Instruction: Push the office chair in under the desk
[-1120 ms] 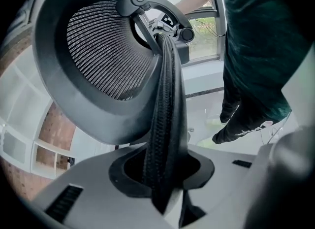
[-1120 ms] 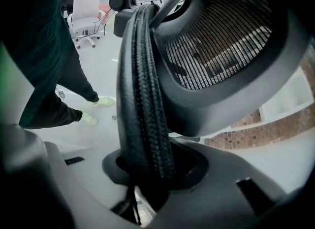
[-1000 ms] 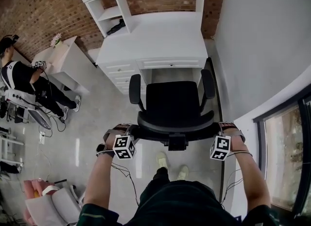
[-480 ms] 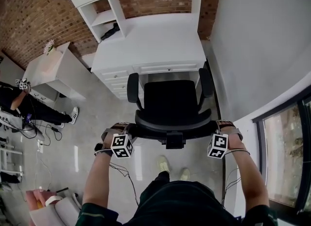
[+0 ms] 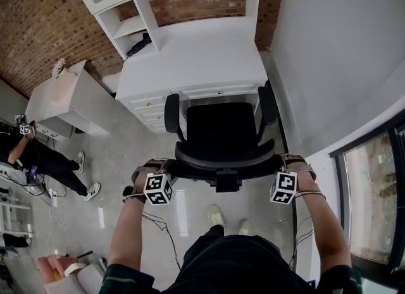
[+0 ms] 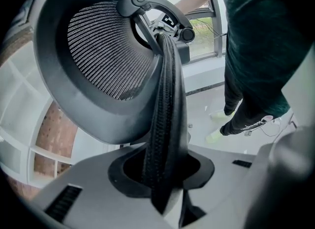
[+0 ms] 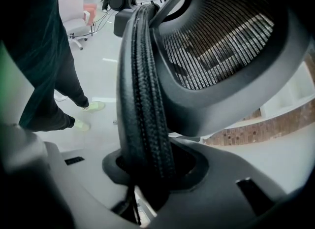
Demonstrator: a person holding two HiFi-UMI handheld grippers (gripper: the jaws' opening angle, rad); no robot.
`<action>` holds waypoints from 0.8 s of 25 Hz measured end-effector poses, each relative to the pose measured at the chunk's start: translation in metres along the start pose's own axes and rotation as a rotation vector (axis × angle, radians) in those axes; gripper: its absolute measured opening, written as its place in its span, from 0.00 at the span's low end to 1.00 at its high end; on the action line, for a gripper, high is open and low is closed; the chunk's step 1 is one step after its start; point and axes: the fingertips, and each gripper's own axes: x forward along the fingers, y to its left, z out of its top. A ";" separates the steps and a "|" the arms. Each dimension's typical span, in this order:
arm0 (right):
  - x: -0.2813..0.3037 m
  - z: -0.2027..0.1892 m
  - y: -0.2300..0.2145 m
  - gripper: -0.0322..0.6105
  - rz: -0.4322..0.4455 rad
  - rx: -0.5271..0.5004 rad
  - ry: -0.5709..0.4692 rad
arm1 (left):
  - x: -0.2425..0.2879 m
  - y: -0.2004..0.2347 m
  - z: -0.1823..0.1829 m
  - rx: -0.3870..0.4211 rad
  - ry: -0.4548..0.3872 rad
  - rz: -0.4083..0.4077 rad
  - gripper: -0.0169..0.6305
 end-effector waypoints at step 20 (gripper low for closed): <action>0.013 0.009 -0.027 0.22 0.007 0.003 -0.011 | 0.007 0.027 -0.009 0.021 -0.014 -0.009 0.19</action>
